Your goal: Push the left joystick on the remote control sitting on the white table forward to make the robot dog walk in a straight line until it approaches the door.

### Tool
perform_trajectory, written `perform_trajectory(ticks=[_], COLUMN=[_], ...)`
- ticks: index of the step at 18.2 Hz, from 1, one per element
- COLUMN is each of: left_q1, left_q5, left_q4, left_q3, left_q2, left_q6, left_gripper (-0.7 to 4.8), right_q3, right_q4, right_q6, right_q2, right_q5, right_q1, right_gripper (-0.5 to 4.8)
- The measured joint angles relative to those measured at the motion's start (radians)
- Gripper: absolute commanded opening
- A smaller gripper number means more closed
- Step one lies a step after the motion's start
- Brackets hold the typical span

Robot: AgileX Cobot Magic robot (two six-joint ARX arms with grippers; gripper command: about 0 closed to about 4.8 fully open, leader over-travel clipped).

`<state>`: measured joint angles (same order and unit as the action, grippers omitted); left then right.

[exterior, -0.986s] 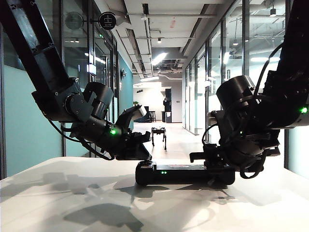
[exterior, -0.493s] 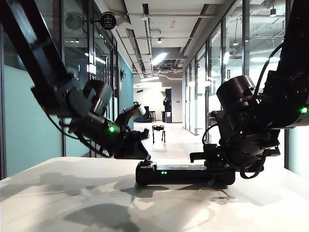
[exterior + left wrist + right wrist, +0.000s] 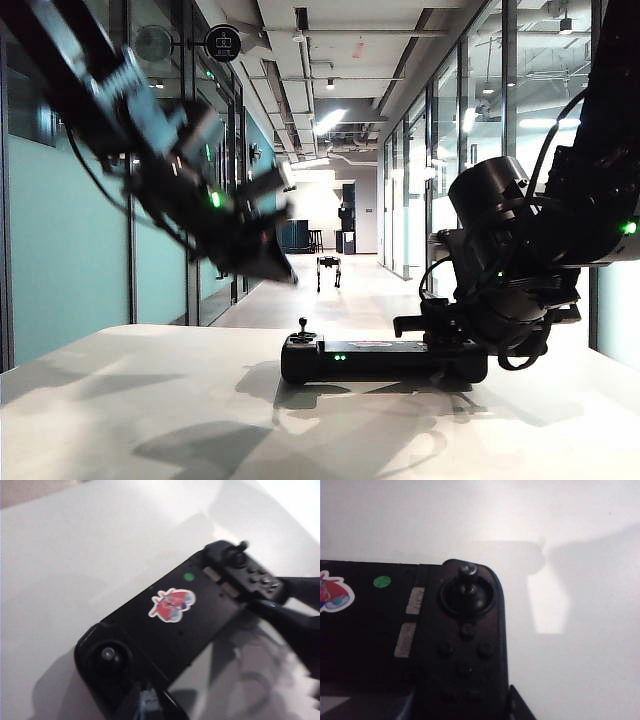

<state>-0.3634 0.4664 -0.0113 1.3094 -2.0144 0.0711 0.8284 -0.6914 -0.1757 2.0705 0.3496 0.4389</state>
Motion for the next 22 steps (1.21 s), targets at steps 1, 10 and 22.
perform_trajectory(ticks=[1, 10, 22], left_q1=[0.0, 0.0, 0.0], left_q5=[-0.002, -0.203, -0.308], left_q4=[0.019, 0.132, 0.079], left_q3=[0.0, 0.0, -0.286], left_q2=[0.023, 0.229, 0.491], left_q6=[-0.001, -0.023, -0.085], left_gripper=[-0.05, -0.05, -0.05], right_q3=[0.0, -0.04, -0.274], right_q4=[0.001, 0.133, 0.265], right_q6=[0.011, 0.02, 0.059], right_q2=[0.0, -0.169, -0.699], right_q5=[-0.002, -0.001, -0.014], right_q1=[0.0, -0.001, -0.001], right_gripper=[3.17, 2.37, -0.06])
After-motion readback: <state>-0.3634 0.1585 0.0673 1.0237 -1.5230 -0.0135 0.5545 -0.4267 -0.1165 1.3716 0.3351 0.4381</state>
